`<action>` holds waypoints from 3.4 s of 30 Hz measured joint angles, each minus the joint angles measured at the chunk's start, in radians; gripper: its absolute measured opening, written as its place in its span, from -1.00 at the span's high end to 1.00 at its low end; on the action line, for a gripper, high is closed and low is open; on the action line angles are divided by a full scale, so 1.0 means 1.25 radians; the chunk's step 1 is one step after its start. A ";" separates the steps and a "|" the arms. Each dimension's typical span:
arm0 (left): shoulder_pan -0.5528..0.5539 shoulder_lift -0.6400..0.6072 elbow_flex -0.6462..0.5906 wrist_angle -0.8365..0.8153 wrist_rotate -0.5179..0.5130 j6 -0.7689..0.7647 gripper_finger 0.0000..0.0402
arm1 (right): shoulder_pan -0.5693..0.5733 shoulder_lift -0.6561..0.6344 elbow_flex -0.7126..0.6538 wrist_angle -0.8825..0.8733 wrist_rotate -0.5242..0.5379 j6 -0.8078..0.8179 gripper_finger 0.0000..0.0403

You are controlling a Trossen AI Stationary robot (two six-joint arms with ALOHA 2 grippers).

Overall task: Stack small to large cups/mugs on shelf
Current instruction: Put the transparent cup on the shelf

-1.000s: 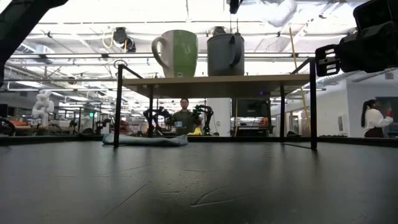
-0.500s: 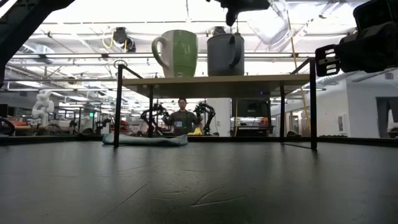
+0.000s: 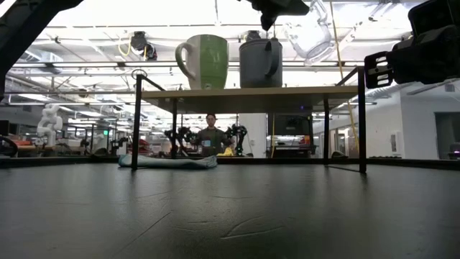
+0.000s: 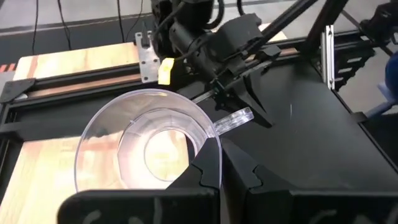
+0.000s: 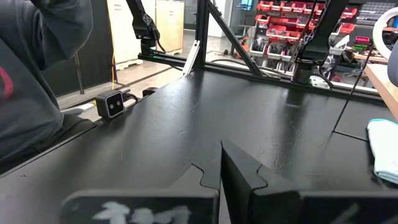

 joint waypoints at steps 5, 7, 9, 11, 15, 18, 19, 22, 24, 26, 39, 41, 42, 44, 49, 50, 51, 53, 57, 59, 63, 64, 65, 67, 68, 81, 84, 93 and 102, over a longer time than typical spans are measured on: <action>-0.017 0.013 0.000 -0.018 -0.015 0.031 1.00 | 0.000 0.000 0.000 0.000 0.000 0.001 1.00; -0.022 0.021 0.001 -0.015 -0.034 0.030 1.00 | 0.000 0.000 0.000 0.000 0.000 0.005 1.00; -0.027 0.031 0.000 -0.029 -0.052 0.030 1.00 | 0.000 0.001 0.000 0.000 0.000 0.006 1.00; -0.030 0.042 0.000 -0.022 -0.057 0.041 1.00 | 0.000 0.001 0.000 0.000 0.000 0.006 1.00; -0.037 0.053 0.000 -0.030 -0.091 0.052 1.00 | 0.000 0.005 0.000 0.000 0.000 0.006 1.00; -0.045 0.059 0.000 -0.039 -0.135 0.074 1.00 | 0.000 0.009 0.000 0.000 0.000 0.006 1.00; -0.047 0.062 0.001 -0.040 -0.147 0.082 1.00 | 0.000 0.009 0.000 0.000 0.000 0.007 1.00; -0.056 0.064 0.001 -0.038 -0.156 0.114 1.00 | 0.000 0.015 0.000 0.000 -0.001 0.007 1.00; -0.062 0.064 0.001 -0.038 -0.177 0.127 1.00 | 0.000 0.018 0.000 0.000 -0.001 0.007 1.00; -0.068 0.064 0.001 -0.037 -0.202 0.128 1.00 | 0.000 0.023 0.000 0.000 -0.001 0.007 1.00; -0.062 0.062 0.001 -0.036 -0.190 0.116 1.00 | 0.000 0.029 0.000 0.001 -0.001 0.003 1.00; -0.067 0.055 0.000 -0.041 -0.169 0.116 1.00 | 0.000 0.029 0.000 0.001 -0.001 0.005 1.00; -0.070 0.052 0.007 -0.051 -0.159 0.116 1.00 | 0.000 0.029 0.000 0.001 0.000 0.005 1.00; -0.082 0.049 0.030 -0.061 -0.147 0.114 1.00 | 0.000 0.029 0.000 0.001 0.000 0.005 1.00; -0.110 0.042 0.093 -0.123 -0.127 0.106 1.00 | 0.000 0.029 0.000 0.006 0.000 0.006 1.00; -0.116 0.042 0.094 -0.137 -0.117 0.105 1.00 | 0.000 0.029 0.000 0.006 0.000 0.008 1.00; -0.123 0.043 0.094 -0.152 -0.115 0.101 1.00 | 0.000 0.029 0.000 0.007 0.000 0.009 1.00; -0.141 0.045 0.093 -0.183 -0.113 0.097 1.00 | 0.000 0.029 0.000 0.006 0.000 0.009 1.00; -0.180 0.044 0.065 -0.191 -0.113 0.087 1.00 | 0.000 0.029 0.000 0.007 0.000 0.018 1.00; -0.197 0.045 0.054 -0.199 -0.124 0.082 1.00 | 0.000 0.029 0.000 0.007 0.000 0.018 1.00; -0.221 0.043 0.026 -0.181 -0.120 0.066 1.00 | 0.000 0.029 0.000 0.007 0.000 0.019 1.00; -0.226 0.043 0.013 -0.178 -0.120 0.062 1.00 | 0.000 0.029 0.000 0.007 0.000 0.021 1.00; -0.230 0.043 -0.002 -0.174 -0.120 0.059 1.00 | 0.000 0.029 0.000 0.007 0.000 0.021 1.00; -0.238 0.045 -0.026 -0.165 -0.120 0.059 1.00 | 0.000 0.029 0.000 0.007 0.000 0.021 1.00; -0.241 0.045 -0.039 -0.155 -0.121 0.059 1.00 | 0.000 0.029 0.000 0.007 0.000 0.021 1.00; -0.268 0.044 -0.136 -0.058 -0.133 0.019 1.00 | 0.000 0.029 0.000 0.006 0.000 0.036 1.00; -0.278 0.045 -0.163 -0.020 -0.144 0.009 1.00 | 0.000 0.029 0.000 0.006 0.000 0.036 1.00; -0.293 0.045 -0.207 0.008 -0.153 0.001 1.00 | 0.000 0.029 0.000 0.006 0.000 0.037 1.00; -0.305 0.045 -0.232 0.020 -0.167 -0.014 1.00 | 0.000 0.029 0.000 0.008 0.001 0.036 1.00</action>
